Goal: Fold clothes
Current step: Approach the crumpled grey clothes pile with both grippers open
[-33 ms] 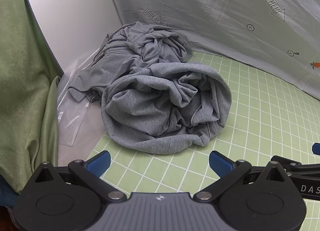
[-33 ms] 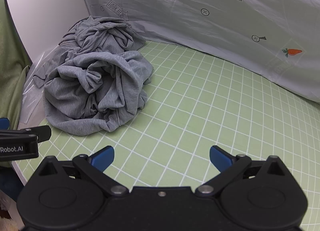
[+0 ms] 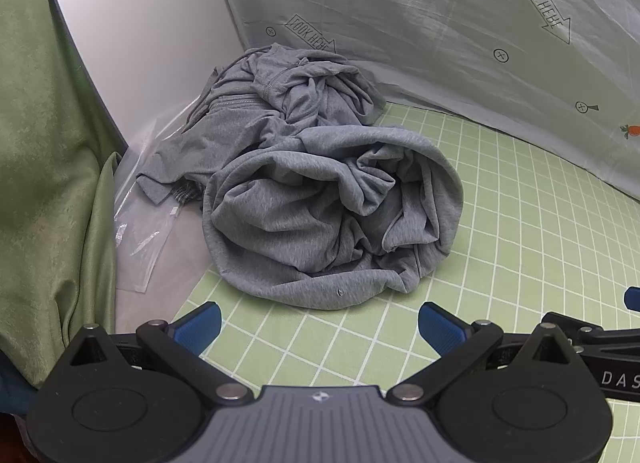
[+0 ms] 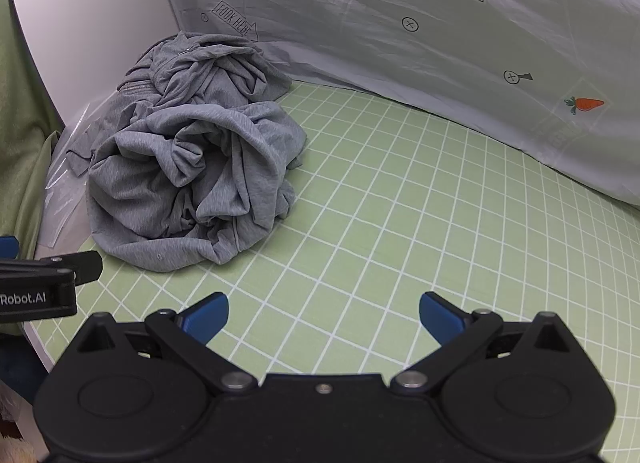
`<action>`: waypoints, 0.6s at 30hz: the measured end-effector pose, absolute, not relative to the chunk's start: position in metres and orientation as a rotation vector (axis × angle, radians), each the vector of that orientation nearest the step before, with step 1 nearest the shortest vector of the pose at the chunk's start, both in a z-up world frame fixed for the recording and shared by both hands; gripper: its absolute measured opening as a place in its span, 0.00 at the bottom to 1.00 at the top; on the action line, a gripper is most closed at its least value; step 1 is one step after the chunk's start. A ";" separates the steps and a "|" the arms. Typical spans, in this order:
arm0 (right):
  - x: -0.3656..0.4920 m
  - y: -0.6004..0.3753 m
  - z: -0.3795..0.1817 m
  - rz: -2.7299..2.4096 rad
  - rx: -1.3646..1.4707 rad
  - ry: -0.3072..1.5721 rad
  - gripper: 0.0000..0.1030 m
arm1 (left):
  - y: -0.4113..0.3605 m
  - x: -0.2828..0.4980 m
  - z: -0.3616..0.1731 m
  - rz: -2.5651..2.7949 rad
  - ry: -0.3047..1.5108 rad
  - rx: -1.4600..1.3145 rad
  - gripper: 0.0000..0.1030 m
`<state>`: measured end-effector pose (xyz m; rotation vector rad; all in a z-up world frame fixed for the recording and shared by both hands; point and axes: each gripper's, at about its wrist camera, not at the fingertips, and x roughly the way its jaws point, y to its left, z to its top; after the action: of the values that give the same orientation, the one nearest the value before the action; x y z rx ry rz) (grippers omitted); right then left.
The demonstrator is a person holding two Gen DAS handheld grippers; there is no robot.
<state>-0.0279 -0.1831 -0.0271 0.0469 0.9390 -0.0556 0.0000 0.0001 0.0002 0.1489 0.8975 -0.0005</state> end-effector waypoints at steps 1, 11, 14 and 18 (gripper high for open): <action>-0.028 -0.183 -0.027 -0.055 0.047 0.939 1.00 | 0.000 0.000 0.000 -0.002 0.898 0.147 1.00; -0.028 -0.182 -0.028 -0.053 0.050 0.938 1.00 | -0.001 0.002 -0.002 -0.009 0.903 0.159 1.00; -0.027 -0.182 -0.028 -0.054 0.050 0.942 1.00 | -0.002 0.001 -0.002 -0.007 0.903 0.163 1.00; -0.027 -0.182 -0.029 -0.056 0.052 0.945 1.00 | -0.002 0.002 -0.002 -0.004 0.902 0.163 1.00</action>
<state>-0.0267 -0.1825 -0.0293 0.0517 0.9450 -0.0561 0.0025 -0.0021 -0.0024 0.1630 0.9018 -0.0044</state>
